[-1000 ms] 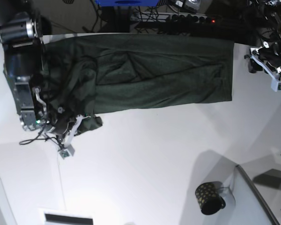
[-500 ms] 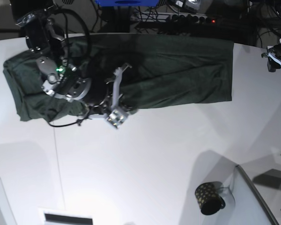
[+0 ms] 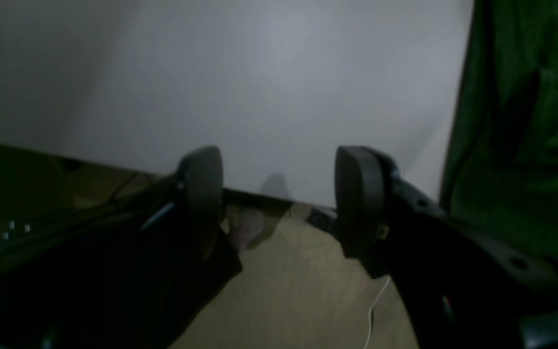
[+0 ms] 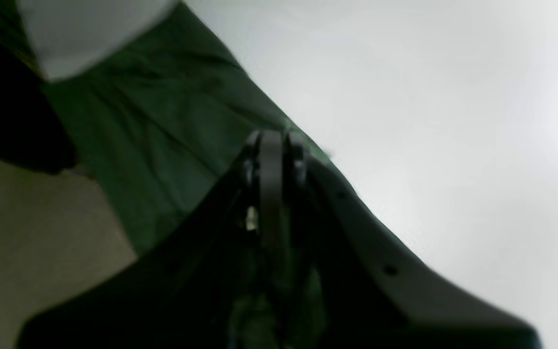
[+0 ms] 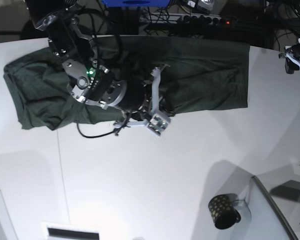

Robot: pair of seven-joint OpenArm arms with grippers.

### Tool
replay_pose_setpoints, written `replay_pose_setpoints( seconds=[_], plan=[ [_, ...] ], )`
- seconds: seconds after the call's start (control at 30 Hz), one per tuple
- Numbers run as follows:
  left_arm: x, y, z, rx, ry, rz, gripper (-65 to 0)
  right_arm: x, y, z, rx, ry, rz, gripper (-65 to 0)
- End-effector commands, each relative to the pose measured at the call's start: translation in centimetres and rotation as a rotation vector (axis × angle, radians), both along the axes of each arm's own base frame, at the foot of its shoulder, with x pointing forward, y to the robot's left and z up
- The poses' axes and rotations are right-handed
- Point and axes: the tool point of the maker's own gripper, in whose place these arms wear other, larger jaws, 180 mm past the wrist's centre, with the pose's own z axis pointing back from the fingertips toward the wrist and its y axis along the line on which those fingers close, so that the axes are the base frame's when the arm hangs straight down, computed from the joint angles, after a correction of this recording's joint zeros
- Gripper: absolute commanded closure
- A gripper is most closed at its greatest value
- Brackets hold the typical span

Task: Layout the t-shirt on the table in an organized manner, then fold the t-shirt properly

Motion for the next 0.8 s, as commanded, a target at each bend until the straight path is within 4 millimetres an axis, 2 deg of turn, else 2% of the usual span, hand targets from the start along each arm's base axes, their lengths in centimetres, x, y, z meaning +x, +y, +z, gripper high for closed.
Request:
replay_pose_setpoints(
  seconds=[0.0, 0.13, 0.33, 0.4, 0.5, 0.57, 0.63, 0.7, 0.77],
  plan=[
    [0.4, 0.7, 1.1, 0.027, -0.023, -0.006, -35.2, 0.2, 1.3, 1.8, 0.054, -0.041, 0.024, 0.0],
    [0.5, 0.7, 1.2, 0.029, -0.024, -0.007, -35.2, -1.6, 3.5, 1.5, 0.062, -0.025, 0.097, 0.0],
    [0.4, 0.7, 1.0, 0.025, -0.021, -0.004, -35.2, -2.4, 5.4, -0.2, 0.068, 0.05, 0.11, -1.1],
    [0.4, 0.7, 1.0, 0.025, -0.02, -0.005, -35.2, -2.5, 5.6, -0.4, 0.069, 0.059, 0.11, -4.8],
    [0.5, 0.7, 1.0, 0.024, -0.021, -0.007, -35.2, -2.2, 5.2, 0.5, 0.077, 0.034, 0.101, -17.3],
    [0.5, 0.7, 1.0, 0.025, -0.023, -0.005, -35.2, -1.0, 3.0, 1.3, 0.067, -0.011, 0.06, -25.2],
    [0.5, 0.7, 1.1, 0.025, -0.025, -0.004, -35.2, 0.9, -0.7, 1.7, 0.052, -0.037, -0.039, -30.3],
    [0.6, 0.7, 1.1, 0.025, -0.027, -0.004, -35.2, 3.5, -6.0, 1.5, 0.041, -0.037, -0.217, -31.2],
    [0.6, 0.7, 1.1, 0.025, -0.027, -0.004, -35.2, 5.6, -11.6, 0.4, 0.038, -0.01, -0.414, -31.2]
  ],
)
